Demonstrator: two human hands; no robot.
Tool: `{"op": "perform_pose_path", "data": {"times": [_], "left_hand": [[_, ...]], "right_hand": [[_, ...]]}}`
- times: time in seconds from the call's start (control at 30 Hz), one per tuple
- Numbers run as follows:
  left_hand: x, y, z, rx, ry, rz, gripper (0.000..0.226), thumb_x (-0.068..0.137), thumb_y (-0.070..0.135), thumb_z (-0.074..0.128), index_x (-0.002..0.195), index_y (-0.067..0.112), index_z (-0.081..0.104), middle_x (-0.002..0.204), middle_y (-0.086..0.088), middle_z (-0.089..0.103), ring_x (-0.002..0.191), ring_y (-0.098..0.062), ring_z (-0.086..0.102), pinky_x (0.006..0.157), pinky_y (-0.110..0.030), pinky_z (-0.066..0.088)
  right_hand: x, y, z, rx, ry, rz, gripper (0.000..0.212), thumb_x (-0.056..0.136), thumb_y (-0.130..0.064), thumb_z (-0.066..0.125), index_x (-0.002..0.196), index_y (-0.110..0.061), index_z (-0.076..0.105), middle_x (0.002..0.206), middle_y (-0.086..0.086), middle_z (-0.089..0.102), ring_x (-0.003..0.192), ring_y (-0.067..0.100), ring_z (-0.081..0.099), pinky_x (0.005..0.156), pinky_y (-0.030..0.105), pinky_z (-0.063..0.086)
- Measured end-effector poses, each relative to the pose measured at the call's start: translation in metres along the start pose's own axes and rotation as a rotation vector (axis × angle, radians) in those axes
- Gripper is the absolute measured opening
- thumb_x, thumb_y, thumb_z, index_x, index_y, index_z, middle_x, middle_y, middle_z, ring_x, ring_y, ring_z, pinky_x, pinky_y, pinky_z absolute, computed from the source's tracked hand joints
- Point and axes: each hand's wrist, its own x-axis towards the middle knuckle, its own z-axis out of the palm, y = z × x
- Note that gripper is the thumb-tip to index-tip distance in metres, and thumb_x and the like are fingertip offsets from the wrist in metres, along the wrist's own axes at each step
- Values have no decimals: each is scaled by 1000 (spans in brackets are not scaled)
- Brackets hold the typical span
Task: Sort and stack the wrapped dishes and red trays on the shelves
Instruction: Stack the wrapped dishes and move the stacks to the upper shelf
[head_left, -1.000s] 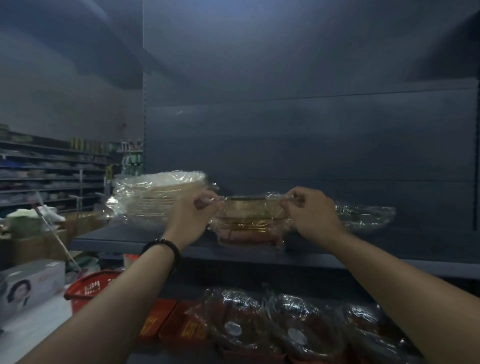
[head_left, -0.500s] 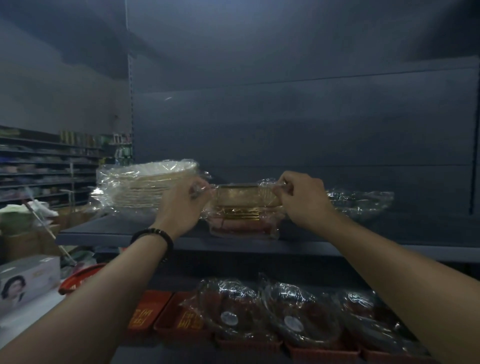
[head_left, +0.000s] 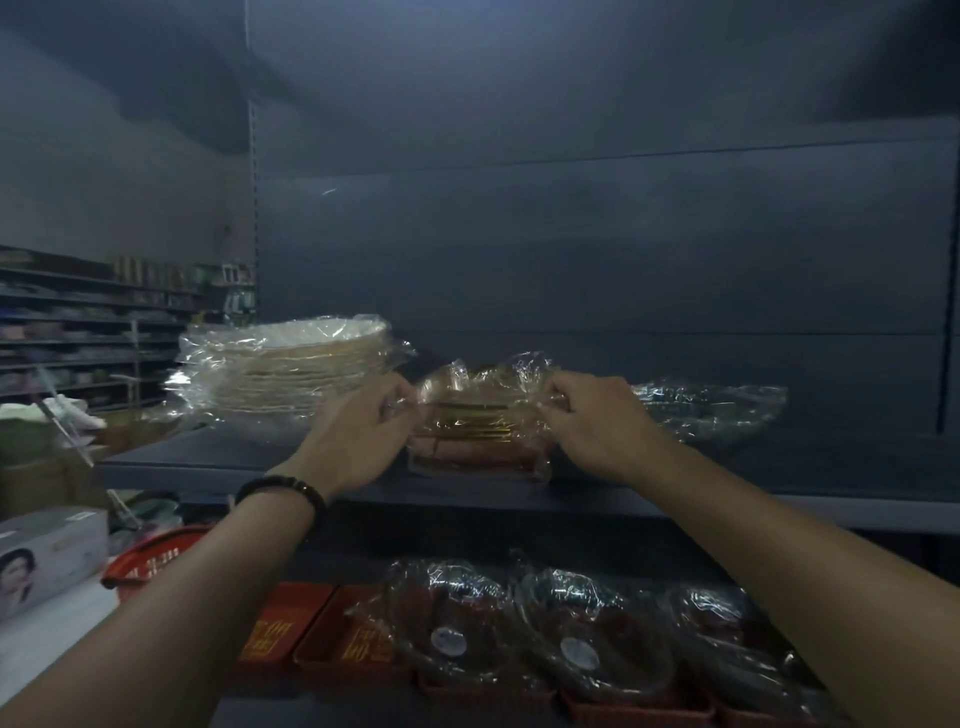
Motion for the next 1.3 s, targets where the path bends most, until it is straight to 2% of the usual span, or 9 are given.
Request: {"op": "perform_pose_path", "data": {"times": [0.1,0.2,0.3,0.4,0.57,0.8,0.97,1.07,1.3], "left_hand": [[-8,3,4,1,-35,-26,23,99,54,54,101,32,61,89,3,72,88,-17,65,83,-39,50],[-15,14,4,34,-46,-39,24,105,51,47,102,31,59,85,7,69,87,-19,63,81,-41,47],[-20,23,1,-54,-12,-131,39,107,56,37,102,27,61,97,4,70,99,-25,65,94,-48,50],[-34,34,4,-48,155,-151,35,104,52,52,125,25,59,120,0,68,113,-24,61,100,-46,49],[-102,74,32,-85,416,52,27,96,29,69,120,23,57,121,4,59,115,-17,54,91,-31,46],[-177,124,143,-259,-94,85,14,92,26,73,89,38,66,90,20,70,86,-1,69,75,-22,57],[-190,147,221,-283,-321,80,8,97,34,69,90,39,68,91,29,71,92,10,67,77,-15,55],[-189,155,265,-313,-400,61,5,98,39,67,93,39,68,97,34,69,95,16,63,80,-13,53],[-177,174,348,-386,-510,56,5,99,40,68,97,44,66,97,28,68,96,12,63,77,-14,49]], "right_hand": [[-7,0,1,30,-60,17,23,106,-41,48,97,-23,60,102,7,65,90,24,58,72,35,37],[-13,-2,-6,79,-144,27,36,110,-41,41,129,-17,61,122,12,66,106,26,60,88,37,45],[-18,-6,-17,104,-228,20,42,113,-36,38,144,-13,54,139,12,62,124,27,58,104,41,46],[-35,-4,-24,174,-138,-43,41,113,-34,41,150,-20,52,150,3,57,138,22,52,115,41,41],[-108,18,-37,229,114,-104,21,106,-34,53,119,-28,68,113,-15,68,109,4,61,94,29,50],[-220,113,-17,195,92,222,10,97,-23,71,90,-31,69,81,-16,71,78,2,67,67,12,48],[-280,191,5,160,213,475,21,90,-10,73,83,-29,69,74,-19,70,70,0,67,62,12,47],[-299,234,18,84,281,594,16,91,-12,72,90,-28,68,75,-12,71,69,8,69,61,29,51],[-265,313,27,-70,298,653,39,95,-27,70,132,-33,57,109,1,71,94,23,71,71,35,55]]}}
